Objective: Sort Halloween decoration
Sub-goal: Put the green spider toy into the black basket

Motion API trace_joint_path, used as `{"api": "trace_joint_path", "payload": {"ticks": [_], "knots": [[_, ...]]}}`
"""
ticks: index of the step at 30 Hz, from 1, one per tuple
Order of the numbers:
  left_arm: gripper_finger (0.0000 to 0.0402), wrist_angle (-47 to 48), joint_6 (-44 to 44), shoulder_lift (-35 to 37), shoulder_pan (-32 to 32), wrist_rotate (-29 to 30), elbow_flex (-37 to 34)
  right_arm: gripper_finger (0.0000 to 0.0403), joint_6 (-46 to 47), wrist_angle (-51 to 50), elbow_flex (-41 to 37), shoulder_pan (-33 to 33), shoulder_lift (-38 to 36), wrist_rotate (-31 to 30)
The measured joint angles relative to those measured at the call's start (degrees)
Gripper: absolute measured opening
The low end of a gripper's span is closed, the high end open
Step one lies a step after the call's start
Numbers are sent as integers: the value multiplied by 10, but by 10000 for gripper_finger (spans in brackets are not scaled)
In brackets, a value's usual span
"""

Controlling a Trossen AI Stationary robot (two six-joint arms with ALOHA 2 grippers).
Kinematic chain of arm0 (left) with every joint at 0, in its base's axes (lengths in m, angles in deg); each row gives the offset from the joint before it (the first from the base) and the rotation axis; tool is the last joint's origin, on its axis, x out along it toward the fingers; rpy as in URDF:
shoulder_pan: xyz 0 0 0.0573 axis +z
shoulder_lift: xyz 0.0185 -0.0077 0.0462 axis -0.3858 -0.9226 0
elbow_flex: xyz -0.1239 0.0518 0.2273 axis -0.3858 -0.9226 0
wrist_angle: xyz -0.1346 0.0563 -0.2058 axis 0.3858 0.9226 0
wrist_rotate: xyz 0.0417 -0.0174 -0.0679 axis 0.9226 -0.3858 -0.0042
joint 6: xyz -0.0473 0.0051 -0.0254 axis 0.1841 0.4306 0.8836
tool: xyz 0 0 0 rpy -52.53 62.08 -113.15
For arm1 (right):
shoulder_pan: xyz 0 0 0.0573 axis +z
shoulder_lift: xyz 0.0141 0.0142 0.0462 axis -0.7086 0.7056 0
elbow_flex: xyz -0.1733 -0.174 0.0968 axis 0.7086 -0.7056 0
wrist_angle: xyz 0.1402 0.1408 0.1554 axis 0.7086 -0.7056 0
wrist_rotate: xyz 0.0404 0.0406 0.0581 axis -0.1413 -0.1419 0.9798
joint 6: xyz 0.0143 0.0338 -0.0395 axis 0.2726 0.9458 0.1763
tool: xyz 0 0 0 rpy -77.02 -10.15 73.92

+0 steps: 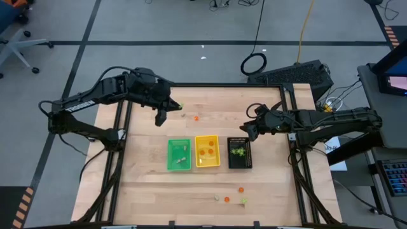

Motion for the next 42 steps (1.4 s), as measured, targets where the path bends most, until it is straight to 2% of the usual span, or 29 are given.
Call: {"api": "trace_joint_path", "payload": {"ticks": [7, 14, 22, 32, 42], "knots": [[0, -93, 0, 0, -32, 35, 0, 162, -5, -1, 0, 0, -2, 88], [0, -104, 1, 0, -41, 50, 0, 162, -11, -4, 0, 0, -2, 175], [0, -99, 1, 0, -58, 76, 0, 162, -64, 0, 0, 0, -2, 176], [0, -99, -4, 0, -65, 80, 0, 162, -28, 0, 0, 0, -2, 166], [0, -99, -49, 0, -65, 87, 0, 162, 24, 6, 0, 0, -2, 157]]}}
